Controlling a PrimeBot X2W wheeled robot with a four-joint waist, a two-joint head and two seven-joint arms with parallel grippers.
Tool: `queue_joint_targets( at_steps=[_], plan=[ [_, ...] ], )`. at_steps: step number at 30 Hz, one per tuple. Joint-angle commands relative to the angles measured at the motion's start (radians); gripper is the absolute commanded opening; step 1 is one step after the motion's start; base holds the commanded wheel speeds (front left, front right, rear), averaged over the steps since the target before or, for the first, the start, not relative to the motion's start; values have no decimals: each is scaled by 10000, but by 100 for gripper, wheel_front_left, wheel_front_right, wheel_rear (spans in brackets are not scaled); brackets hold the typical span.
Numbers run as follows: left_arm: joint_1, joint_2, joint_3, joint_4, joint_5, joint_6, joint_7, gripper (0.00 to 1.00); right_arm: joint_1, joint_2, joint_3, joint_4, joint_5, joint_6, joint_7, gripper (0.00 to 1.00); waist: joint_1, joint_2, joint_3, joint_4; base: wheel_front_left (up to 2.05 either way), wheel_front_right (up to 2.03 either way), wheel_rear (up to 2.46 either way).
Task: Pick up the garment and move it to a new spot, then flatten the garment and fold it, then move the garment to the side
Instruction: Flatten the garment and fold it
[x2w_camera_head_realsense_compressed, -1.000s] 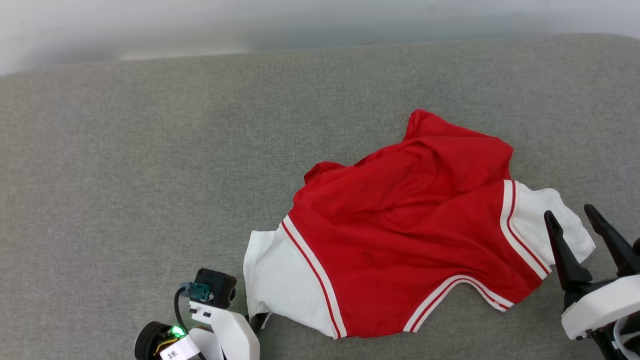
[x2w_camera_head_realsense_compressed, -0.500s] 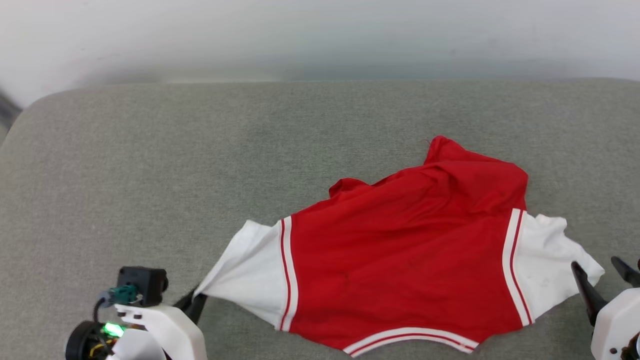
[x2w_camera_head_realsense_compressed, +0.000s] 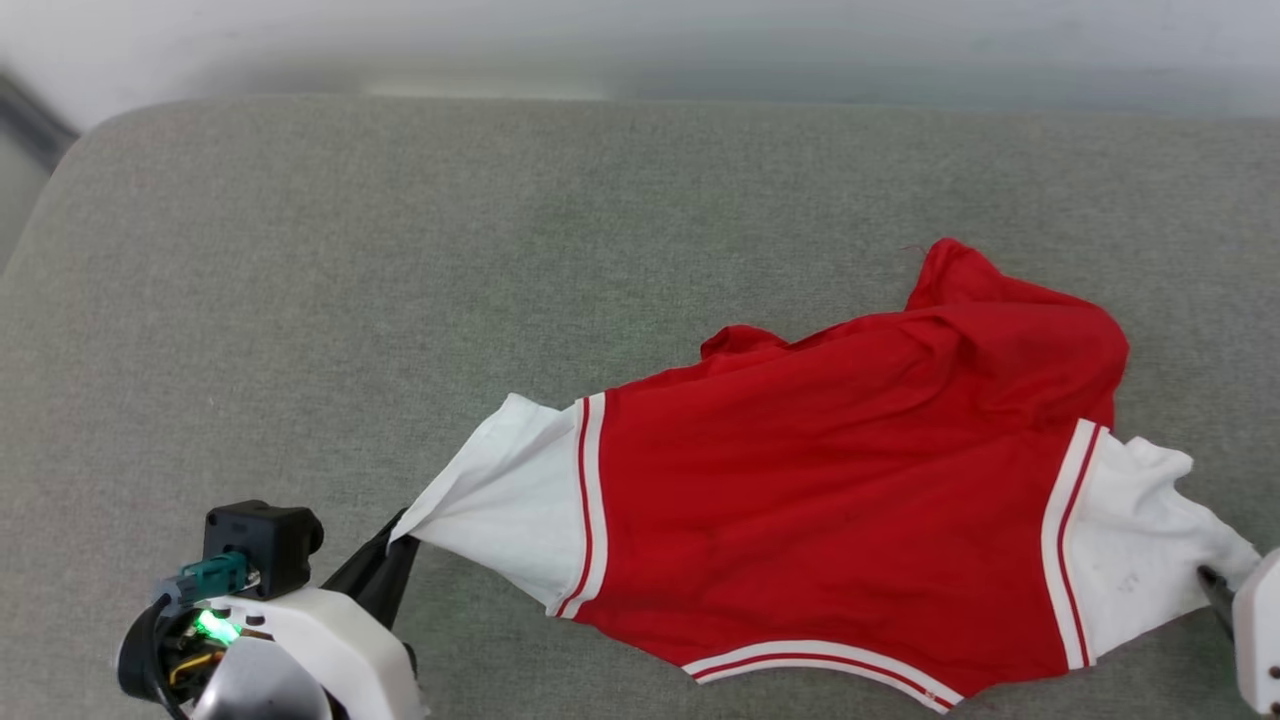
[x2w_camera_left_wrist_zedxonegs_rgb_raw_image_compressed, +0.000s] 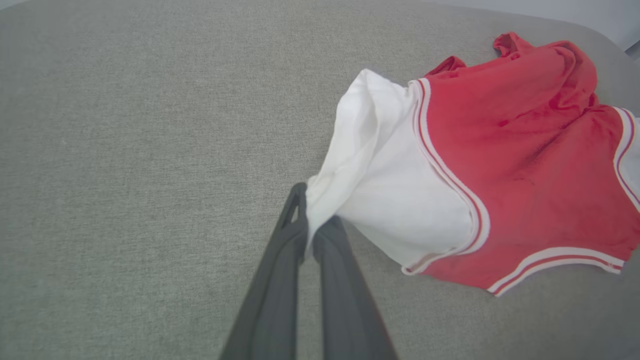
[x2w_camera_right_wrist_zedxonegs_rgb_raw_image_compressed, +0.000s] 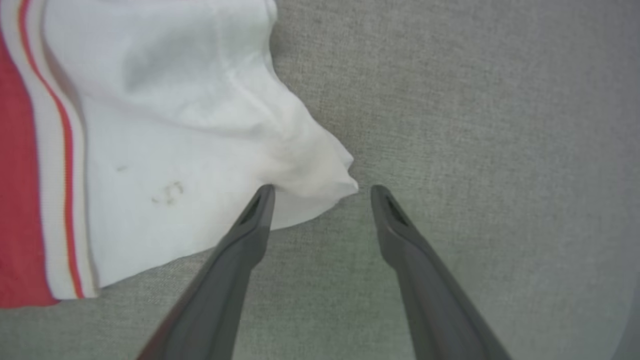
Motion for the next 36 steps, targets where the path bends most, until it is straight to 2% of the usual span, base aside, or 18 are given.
queue_joint_targets(
  at_steps=[1, 8, 13, 14, 15, 16, 19, 23, 25, 30, 33, 36],
  plan=[
    [-113, -92, -55, -79, -80, -30, 35, 0, -251, -147, 22, 136, 68, -9, 4, 100, 0, 0, 181, 149, 0, 0, 0],
    [-247, -208, -281, -103, -184, -106, 92, 0, -569, -360, 652, 912, 259, -7, 45, 100, 0, 0, 525, 404, 0, 0, 0],
    [-169, -101, -406, -22, -442, -298, 341, 0, -530, -244, 1761, 1766, 531, 55, 224, 100, 0, 0, 674, 522, 0, 0, 0],
    [-174, -83, -408, -11, -454, -308, 352, 0, -469, -248, 1925, 1920, 580, 56, 297, 63, 0, 0, 667, 536, 0, 0, 0],
    [-185, -80, -401, 0, -458, -306, 371, 0, -425, -270, 2070, 2041, 623, 57, 318, 20, 0, 0, 649, 550, 0, 0, 0],
    [-198, -85, -388, 9, -473, -288, 365, 0, -397, -298, 2149, 2158, 663, 57, 278, 0, 0, 0, 612, 558, 0, 0, 0],
    [-106, -79, -346, 45, -551, -252, 364, 0, -442, -437, 2176, 2383, 758, 42, 50, 0, 0, 0, 426, 491, 0, 0, 0],
    [142, 76, -308, -25, -769, -445, 368, 0, -524, -586, 2071, 2221, 1233, 25, -381, 0, 0, 0, -52, 216, 0, 0, 0],
    [163, 150, -198, -138, -732, -479, 230, 0, -600, -577, 1844, 1875, 1709, 7, -571, 0, 0, 0, -255, 72, 0, 0, 0],
    [301, 345, 158, -472, -891, -473, 55, 0, -716, -1051, 1388, 666, 2457, -9, -586, 0, 0, 0, -741, -353, 0, 0, 0],
    [247, 520, 491, -888, -1043, -626, -164, 0, -971, -1189, 1027, -152, 2609, -9, -240, 0, 0, 0, -967, -684, 0, 0, 0],
    [138, 790, 1039, -1267, -1138, -600, -355, 0, -1375, -1220, 732, -1036, 2811, -9, 164, 0, 0, 0, -1190, -968, 0, 0, 0]
  ],
)
